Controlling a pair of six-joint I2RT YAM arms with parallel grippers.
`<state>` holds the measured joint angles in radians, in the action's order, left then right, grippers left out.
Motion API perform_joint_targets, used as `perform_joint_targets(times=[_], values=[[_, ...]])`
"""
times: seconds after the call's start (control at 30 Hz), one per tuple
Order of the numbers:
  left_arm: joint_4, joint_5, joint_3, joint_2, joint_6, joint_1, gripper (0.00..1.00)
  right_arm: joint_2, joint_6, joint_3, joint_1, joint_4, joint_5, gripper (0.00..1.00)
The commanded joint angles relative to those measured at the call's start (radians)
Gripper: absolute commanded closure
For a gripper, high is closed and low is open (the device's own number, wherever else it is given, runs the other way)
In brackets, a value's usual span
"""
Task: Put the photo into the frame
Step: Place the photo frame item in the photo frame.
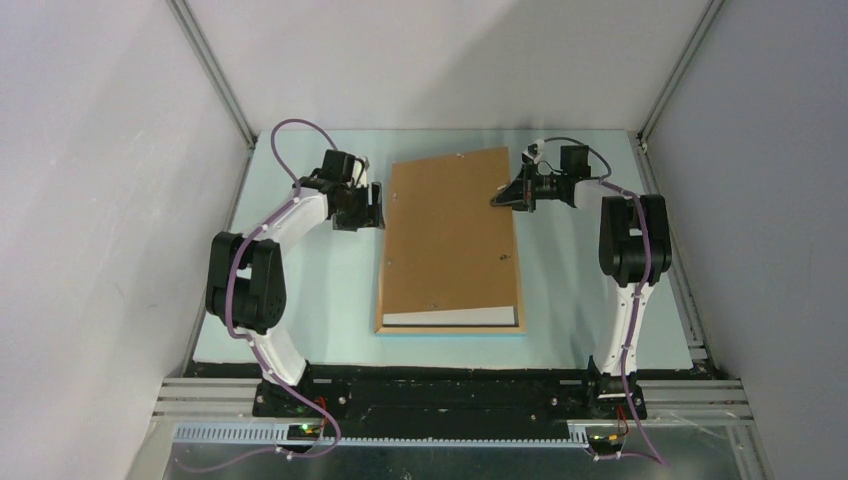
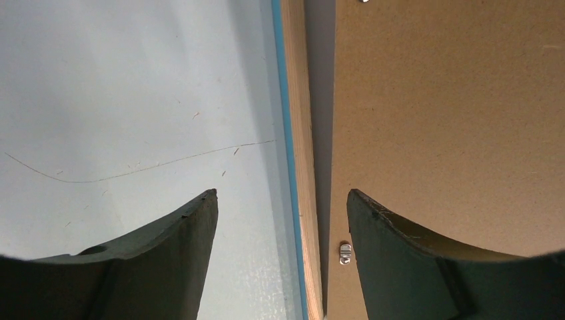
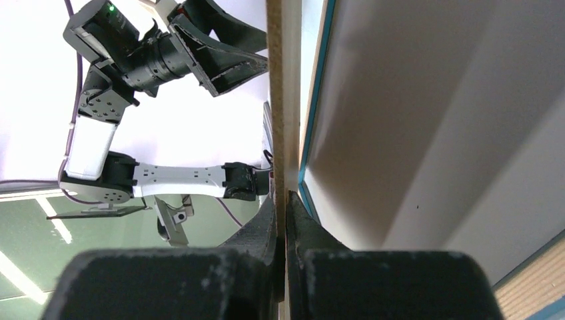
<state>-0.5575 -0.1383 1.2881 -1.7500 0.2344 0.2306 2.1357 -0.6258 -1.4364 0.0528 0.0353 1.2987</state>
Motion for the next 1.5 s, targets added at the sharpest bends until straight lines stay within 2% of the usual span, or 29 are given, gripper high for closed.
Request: perform_joint_targets(times=[0.0,0.63,0.87,0.93,1.17,1.47], values=[[0.028,-0.007,-0.016,0.062,-0.023,-0.008,0.24,-0.006,0.062,-0.026,-0.009,0.085,0.082,1.00],[0.032,-0.008,-0.018,0.062,-0.022,-0.007,0.24,-0.011,0.354,-0.086,-0.040,0.393,-0.008,1.00],[0.033,-0.009,-0.019,0.064,-0.021,-0.008,0.24,-0.015,0.387,-0.091,-0.043,0.449,-0.008,1.00],[0.034,-0.008,-0.019,0.063,-0.021,-0.008,0.24,-0.016,0.372,-0.086,-0.039,0.437,0.005,1.00],[0.034,-0.004,-0.019,0.065,-0.023,-0.008,0.24,-0.029,0.156,-0.022,-0.028,0.195,0.061,1.00],[0.033,-0.006,-0.019,0.063,-0.024,-0.007,0.24,-0.019,0.028,0.005,-0.019,0.053,0.068,1.00]])
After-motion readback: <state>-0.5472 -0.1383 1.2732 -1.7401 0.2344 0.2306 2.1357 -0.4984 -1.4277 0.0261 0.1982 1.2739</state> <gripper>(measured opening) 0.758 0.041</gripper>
